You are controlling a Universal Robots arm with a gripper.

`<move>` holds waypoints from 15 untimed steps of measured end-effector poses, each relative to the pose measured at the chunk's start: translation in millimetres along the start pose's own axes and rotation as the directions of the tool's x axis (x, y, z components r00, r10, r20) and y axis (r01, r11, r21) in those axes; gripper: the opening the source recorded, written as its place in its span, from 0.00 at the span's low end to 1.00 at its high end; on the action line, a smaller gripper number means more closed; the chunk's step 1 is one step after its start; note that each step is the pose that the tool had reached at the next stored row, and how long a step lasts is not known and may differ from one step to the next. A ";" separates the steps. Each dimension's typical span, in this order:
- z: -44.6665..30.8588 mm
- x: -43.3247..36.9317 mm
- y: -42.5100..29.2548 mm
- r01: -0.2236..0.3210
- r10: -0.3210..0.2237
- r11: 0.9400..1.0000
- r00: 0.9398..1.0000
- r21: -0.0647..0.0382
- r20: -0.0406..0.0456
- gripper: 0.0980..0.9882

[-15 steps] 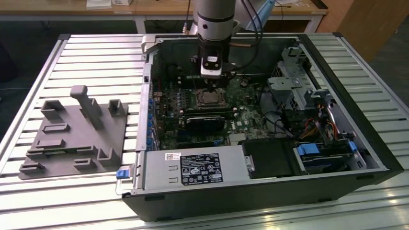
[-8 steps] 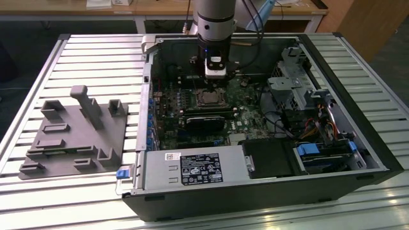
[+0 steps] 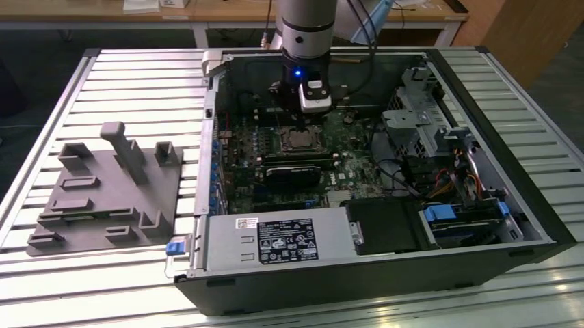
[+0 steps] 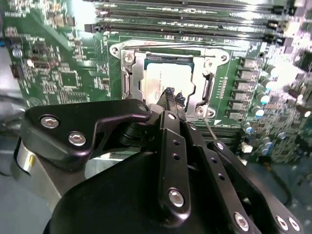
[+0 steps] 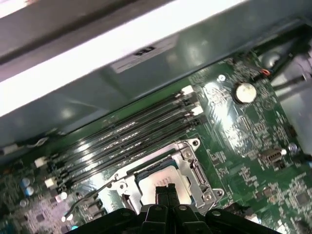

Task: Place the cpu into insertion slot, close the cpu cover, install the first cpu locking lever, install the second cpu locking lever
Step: 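Close the cpu cover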

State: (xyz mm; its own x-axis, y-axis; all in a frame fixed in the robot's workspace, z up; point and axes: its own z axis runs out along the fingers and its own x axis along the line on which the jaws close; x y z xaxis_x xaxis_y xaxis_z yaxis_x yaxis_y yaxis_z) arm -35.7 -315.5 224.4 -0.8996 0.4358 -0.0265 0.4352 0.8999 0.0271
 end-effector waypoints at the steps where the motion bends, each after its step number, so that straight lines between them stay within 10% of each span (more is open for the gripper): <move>1: 0.0 0.0 0.0 0.018 -0.018 1.000 1.000 0.000 0.000 0.01; 8: 0.1 0.0 0.0 0.145 -0.145 0.989 0.989 -0.004 -0.004 0.01; 15: 0.2 0.0 0.0 0.269 -0.270 0.963 0.963 -0.008 -0.006 0.01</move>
State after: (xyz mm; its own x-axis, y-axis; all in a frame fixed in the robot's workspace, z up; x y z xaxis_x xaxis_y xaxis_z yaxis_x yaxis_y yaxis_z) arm -35.7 -315.5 224.2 -0.9838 0.1770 -0.0264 0.1763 0.9840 0.0271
